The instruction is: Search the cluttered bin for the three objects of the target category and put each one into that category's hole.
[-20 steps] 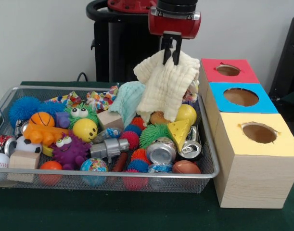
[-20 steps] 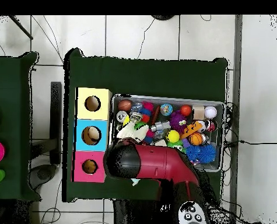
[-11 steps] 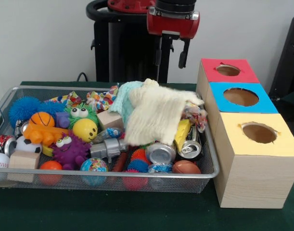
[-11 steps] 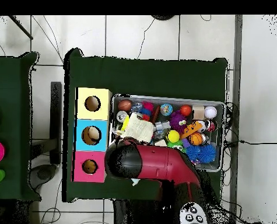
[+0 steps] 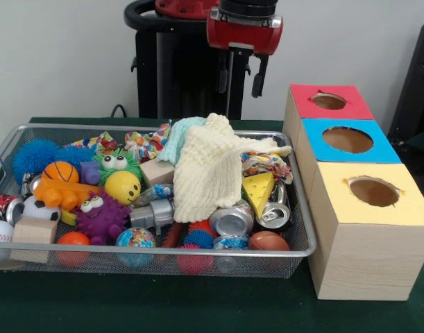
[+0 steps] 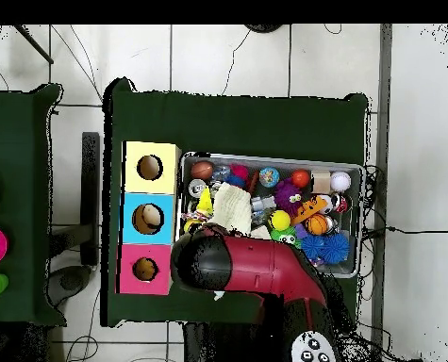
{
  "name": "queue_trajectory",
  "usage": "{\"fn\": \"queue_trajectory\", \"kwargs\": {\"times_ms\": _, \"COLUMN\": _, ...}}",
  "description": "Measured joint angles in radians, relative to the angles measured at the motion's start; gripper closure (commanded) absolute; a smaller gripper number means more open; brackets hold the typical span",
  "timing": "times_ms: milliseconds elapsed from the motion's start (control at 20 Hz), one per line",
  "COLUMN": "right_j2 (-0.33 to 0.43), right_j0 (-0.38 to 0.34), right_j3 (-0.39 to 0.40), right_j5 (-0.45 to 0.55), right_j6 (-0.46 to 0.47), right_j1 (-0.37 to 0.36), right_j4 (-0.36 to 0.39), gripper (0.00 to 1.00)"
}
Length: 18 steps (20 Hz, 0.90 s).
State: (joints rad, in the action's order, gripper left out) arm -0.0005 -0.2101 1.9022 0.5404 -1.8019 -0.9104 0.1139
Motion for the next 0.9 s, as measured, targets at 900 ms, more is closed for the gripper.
{"fn": "queue_trajectory", "kwargs": {"times_ms": 900, "right_j2": 0.002, "right_j0": -0.257, "right_j3": -0.081, "right_j5": 0.000, "right_j6": 0.000, "right_j1": 0.046, "right_j4": 0.002, "gripper": 0.00}}
